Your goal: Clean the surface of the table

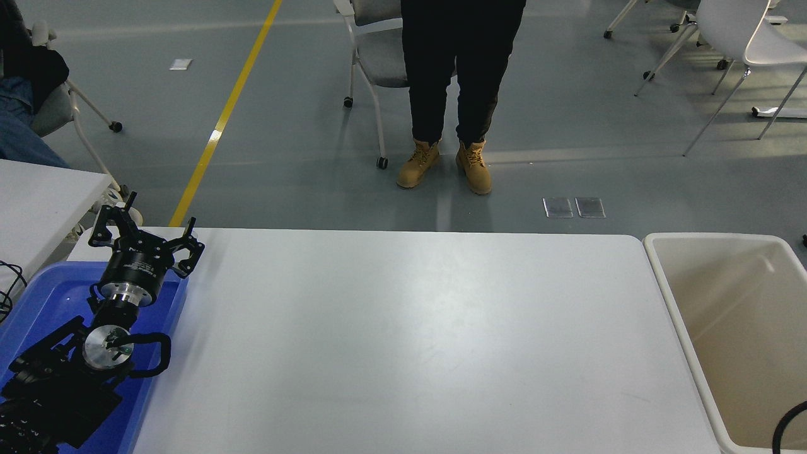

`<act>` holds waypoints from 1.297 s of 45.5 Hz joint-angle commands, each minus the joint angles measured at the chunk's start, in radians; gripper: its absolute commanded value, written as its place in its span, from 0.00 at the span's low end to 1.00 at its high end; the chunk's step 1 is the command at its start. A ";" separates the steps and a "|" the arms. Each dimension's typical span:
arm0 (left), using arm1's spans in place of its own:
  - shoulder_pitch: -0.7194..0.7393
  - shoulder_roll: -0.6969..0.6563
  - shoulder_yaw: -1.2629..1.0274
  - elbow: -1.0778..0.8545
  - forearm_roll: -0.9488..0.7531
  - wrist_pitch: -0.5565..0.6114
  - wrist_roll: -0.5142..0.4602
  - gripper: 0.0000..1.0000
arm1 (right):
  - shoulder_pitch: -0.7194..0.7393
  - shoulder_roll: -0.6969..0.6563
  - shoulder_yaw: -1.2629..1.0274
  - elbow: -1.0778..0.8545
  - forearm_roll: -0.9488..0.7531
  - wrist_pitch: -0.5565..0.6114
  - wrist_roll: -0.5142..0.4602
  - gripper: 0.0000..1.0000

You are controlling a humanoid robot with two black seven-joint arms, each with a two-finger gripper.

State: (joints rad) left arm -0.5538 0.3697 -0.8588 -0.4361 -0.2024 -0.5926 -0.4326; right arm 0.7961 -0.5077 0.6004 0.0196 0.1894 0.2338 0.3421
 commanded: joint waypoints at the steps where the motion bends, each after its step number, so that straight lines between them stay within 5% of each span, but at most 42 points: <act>1: 0.000 0.000 0.000 -0.001 0.000 0.000 0.000 1.00 | -0.080 0.005 -0.007 -0.001 0.007 -0.008 0.000 0.00; 13: 0.000 0.000 0.000 0.000 0.000 0.000 0.000 1.00 | -0.164 0.051 -0.040 0.000 -0.033 -0.027 0.001 0.00; 33: 0.000 0.000 0.000 0.000 0.000 0.000 0.000 1.00 | -0.169 0.072 -0.521 0.000 -0.186 -0.307 -0.015 0.00; 59: 0.000 0.000 0.000 0.000 0.000 -0.001 0.000 1.00 | -0.195 0.150 -0.705 0.013 -0.300 -0.295 -0.060 0.00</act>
State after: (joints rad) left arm -0.5538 0.3697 -0.8589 -0.4364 -0.2024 -0.5922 -0.4326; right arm 0.6110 -0.3915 -0.0130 0.0297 -0.0703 -0.0606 0.2910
